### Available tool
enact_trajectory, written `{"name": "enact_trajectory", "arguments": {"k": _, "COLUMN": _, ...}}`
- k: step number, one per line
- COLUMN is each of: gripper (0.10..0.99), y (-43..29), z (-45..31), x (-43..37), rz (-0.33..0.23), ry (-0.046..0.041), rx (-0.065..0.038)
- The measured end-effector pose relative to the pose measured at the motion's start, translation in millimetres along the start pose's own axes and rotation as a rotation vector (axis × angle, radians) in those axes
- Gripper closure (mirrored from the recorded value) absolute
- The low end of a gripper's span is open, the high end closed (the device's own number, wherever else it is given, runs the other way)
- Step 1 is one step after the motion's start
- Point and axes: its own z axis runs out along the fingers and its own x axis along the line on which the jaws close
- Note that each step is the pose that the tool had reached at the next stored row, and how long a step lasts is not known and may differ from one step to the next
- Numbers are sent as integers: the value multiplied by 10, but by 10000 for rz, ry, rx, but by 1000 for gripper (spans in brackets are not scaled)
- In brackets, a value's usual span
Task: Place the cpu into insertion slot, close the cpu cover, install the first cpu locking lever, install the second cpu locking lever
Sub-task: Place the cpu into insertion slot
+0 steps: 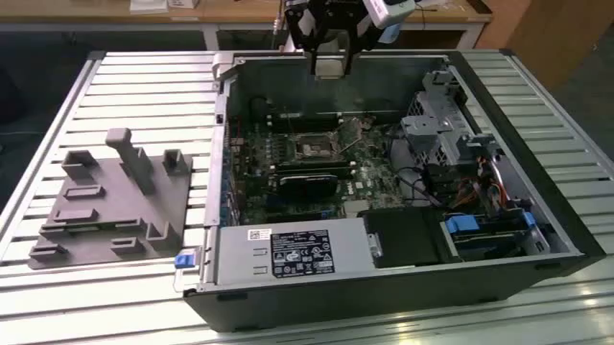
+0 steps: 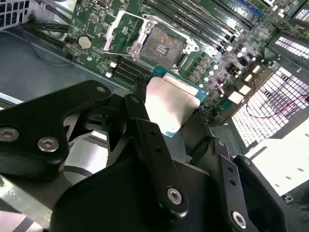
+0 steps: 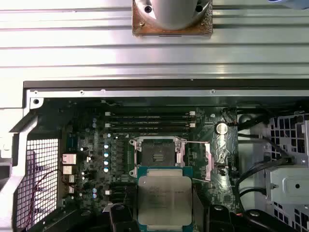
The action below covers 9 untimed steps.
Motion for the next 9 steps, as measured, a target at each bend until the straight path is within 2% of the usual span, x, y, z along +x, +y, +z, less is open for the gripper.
{"name": "enact_trajectory", "arguments": {"k": 9, "gripper": 549, "y": 0, "z": 7, "x": 0, "rz": 0, "ry": 0, "rx": 0}}
